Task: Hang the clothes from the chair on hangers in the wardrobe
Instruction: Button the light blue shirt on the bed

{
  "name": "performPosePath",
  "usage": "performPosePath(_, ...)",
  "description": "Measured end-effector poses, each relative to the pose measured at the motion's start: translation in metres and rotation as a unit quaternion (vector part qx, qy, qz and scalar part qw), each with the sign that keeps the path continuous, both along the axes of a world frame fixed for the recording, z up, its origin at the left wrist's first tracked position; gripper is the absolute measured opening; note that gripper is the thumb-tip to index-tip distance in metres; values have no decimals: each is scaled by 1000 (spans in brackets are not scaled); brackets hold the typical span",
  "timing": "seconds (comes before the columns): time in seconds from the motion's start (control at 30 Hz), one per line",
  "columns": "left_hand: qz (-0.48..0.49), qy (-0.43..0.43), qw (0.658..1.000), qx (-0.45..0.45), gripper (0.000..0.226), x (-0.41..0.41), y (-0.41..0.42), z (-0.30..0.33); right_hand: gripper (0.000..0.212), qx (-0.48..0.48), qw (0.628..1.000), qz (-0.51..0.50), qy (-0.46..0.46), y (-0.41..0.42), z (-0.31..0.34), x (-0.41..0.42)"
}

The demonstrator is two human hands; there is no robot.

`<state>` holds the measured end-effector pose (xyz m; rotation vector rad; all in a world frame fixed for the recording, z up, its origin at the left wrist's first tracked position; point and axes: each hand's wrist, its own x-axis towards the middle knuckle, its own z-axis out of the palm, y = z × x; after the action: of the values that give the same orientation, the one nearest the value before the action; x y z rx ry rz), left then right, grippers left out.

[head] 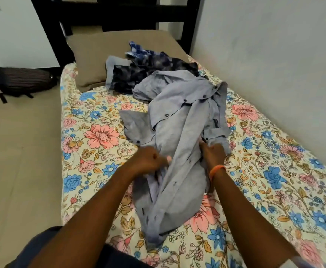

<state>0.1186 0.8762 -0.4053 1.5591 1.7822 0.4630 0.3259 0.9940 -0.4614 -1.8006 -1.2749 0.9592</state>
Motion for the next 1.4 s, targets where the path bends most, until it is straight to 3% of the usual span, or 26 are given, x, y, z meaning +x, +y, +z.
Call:
performPosePath(0.1,147,114,968,169,35,-27,41,-8,31,26,999,-13,-42,7,1,3)
performPosePath(0.2,121,250,957,82,93,-53,83,-25,32,25,997,-24,-67,11,-7,8)
performPosePath(0.27,117,269,955,38,102,-64,99,-40,36,14,995,-19,-99,18,-15,16)
performPosePath(0.33,80,301,946,90,68,-71,104,-50,35,38,992,-51,-108,22,-14,22)
performPosePath(0.4,37,334,932,135,29,-76,103,-54,31,84,989,-112,-54,22,-1,22)
performPosePath(0.5,19,259,963,68,16,-80,98,-51,27,185,966,-159,86,26,40,7)
performPosePath(0.57,29,170,985,26,4,-85,94,-38,23,242,954,-125,128,46,74,-8)
performPosePath(0.6,35,143,989,17,10,-86,90,-26,30,266,948,-114,131,63,92,-16)
performPosePath(0.67,24,87,996,-1,24,-87,73,1,32,306,944,-94,77,103,126,-28)
performPosePath(0.77,-53,-2,996,-72,27,-67,37,44,13,314,947,-42,-47,154,152,-32)
performPosePath(0.87,-90,129,983,-94,24,-38,15,47,21,209,971,56,-99,156,139,-27)
performPosePath(0.97,74,278,957,23,10,-10,-10,18,46,186,971,96,-114,89,86,-16)
performPosePath(1.03,169,269,942,111,20,10,-34,-10,48,186,969,71,-147,20,49,-5)
performPosePath(1.1,192,226,941,162,33,28,-50,-33,52,144,977,36,-154,-39,18,14)
performPosePath(1.2,186,203,932,236,41,40,-61,-44,61,67,994,-4,-86,-90,-17,44)
performPosePath(1.27,148,266,916,261,43,41,-64,-43,46,36,999,-31,19,-92,-18,55)
performPosePath(1.33,135,320,907,238,49,40,-64,-45,22,-18,985,-70,156,-76,-12,59)
performPosePath(1.4,158,328,906,217,40,39,-63,-45,21,-67,953,-99,279,-62,-1,61)
